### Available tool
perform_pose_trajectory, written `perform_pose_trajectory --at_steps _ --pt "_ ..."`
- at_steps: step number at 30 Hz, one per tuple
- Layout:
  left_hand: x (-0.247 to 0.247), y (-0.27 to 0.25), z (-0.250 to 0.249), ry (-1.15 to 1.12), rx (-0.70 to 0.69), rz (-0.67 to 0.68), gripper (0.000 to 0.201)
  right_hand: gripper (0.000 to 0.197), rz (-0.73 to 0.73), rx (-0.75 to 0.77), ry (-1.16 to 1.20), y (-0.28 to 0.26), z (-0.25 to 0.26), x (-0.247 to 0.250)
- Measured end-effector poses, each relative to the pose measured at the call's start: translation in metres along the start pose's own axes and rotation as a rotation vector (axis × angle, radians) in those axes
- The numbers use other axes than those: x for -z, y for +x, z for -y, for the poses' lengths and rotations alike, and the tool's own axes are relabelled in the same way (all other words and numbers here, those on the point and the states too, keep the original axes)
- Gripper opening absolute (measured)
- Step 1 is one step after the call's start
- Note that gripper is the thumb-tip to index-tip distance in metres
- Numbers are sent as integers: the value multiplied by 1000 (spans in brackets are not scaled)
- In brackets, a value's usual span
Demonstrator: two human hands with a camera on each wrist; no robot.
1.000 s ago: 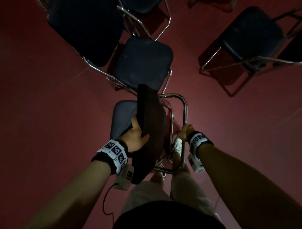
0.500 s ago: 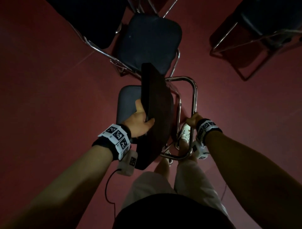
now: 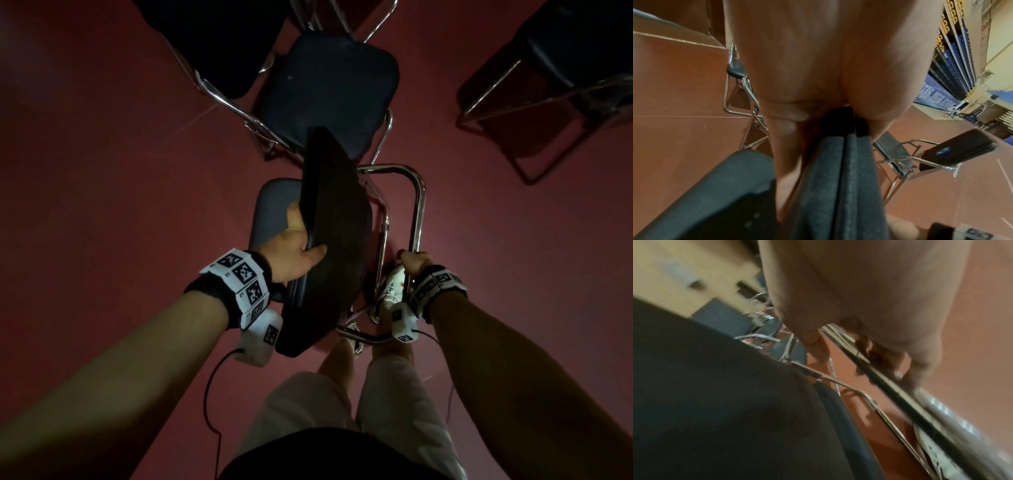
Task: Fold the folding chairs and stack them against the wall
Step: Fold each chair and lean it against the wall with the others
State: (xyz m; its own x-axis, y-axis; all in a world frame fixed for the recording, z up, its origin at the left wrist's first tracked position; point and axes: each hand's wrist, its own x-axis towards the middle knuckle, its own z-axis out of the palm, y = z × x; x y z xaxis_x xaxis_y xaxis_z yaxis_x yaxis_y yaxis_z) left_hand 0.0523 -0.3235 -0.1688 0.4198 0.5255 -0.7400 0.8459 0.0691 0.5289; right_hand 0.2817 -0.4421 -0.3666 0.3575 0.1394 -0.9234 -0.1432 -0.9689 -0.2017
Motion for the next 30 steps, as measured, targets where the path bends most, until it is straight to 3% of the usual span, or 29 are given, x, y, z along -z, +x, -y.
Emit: perform_pose_trajectory --at_steps 12,16,19,24,28,30 --pt "6 6 -6 24 -40 -41 82 24 138 120 185 -59 21 21" --pt "8 6 0 61 -16 -47 81 36 249 146 290 -97 28 13" --pt "12 8 -1 85 8 -63 81 34 299 185 332 -123 34 16" --pt "18 4 6 225 56 -135 85 42 253 216 339 -172 37 23" --pt "20 31 29 91 87 -156 86 41 169 200 332 -189 30 44" --pt "26 28 24 37 76 -87 78 38 144 173 317 -192 16 50"
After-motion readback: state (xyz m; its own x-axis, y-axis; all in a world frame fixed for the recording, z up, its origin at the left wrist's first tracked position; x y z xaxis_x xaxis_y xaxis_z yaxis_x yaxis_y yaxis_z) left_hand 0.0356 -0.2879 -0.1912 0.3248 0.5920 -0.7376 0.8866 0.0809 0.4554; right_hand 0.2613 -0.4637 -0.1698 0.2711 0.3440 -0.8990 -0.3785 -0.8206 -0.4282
